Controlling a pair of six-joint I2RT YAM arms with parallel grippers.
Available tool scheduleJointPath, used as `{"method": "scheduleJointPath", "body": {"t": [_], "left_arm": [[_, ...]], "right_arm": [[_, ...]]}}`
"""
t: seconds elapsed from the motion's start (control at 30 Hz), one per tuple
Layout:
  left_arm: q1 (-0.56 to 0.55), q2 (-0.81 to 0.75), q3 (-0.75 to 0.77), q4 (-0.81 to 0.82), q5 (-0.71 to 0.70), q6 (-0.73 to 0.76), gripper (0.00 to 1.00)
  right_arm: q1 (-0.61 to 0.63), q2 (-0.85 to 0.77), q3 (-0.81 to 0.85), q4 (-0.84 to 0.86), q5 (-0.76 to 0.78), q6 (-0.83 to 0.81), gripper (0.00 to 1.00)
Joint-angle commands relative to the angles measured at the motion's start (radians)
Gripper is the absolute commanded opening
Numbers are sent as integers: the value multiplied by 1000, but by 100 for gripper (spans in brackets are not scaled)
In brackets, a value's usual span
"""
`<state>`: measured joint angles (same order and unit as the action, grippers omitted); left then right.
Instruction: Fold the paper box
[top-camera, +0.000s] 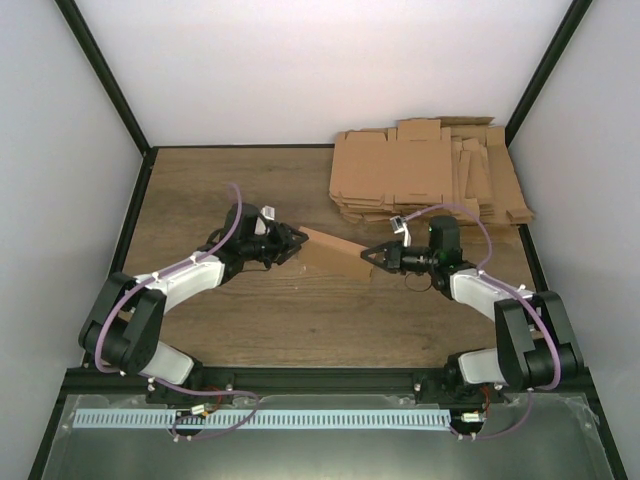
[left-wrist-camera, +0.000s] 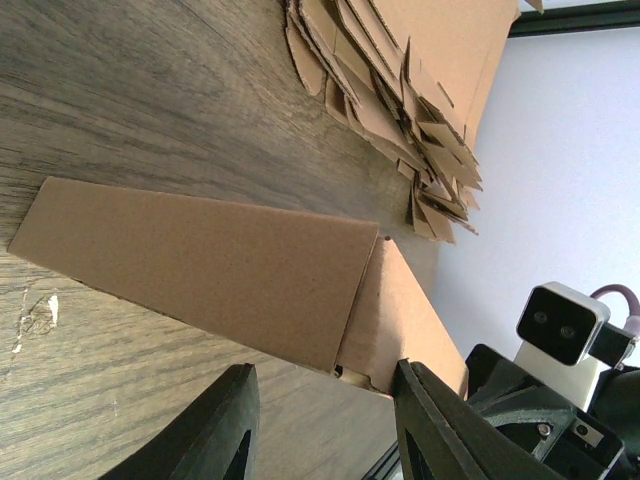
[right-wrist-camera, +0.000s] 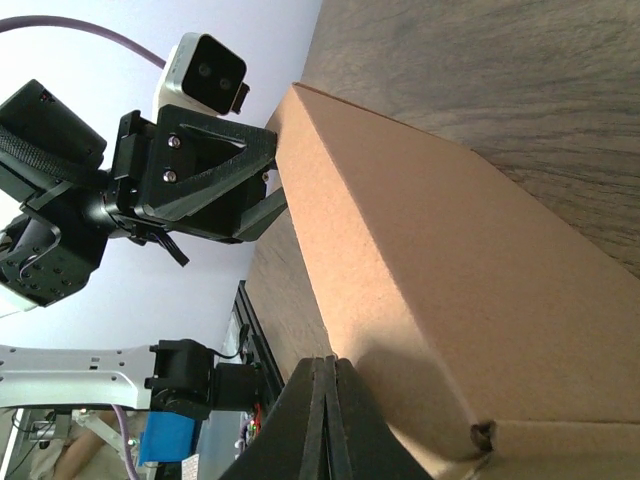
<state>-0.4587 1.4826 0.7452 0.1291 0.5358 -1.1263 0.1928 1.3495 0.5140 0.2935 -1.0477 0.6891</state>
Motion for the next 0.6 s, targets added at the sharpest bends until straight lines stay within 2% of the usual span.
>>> {"method": "scheduleJointPath", "body": {"t": [0.0,0.17,0.27,0.37,0.57], "left_arm": [[-10,24,-10,-75,-11,5,40],[-10,9,3,-103,-15,18,43],[-9,-17,24,-161,-50,44,56],[-6,-56,40,-213,-91,65,64],[8,-122,127,-339,-137,134,70]], "right_arm": [[-2,20,-19,-76,83,-43,1],[-1,14,-8,-108,96,-64,1],[-1,24,-10,-110,103,-70,1],[-1,41,-10,-109,109,-79,1],[-1,48,1,-112,116,-86,1]]}}
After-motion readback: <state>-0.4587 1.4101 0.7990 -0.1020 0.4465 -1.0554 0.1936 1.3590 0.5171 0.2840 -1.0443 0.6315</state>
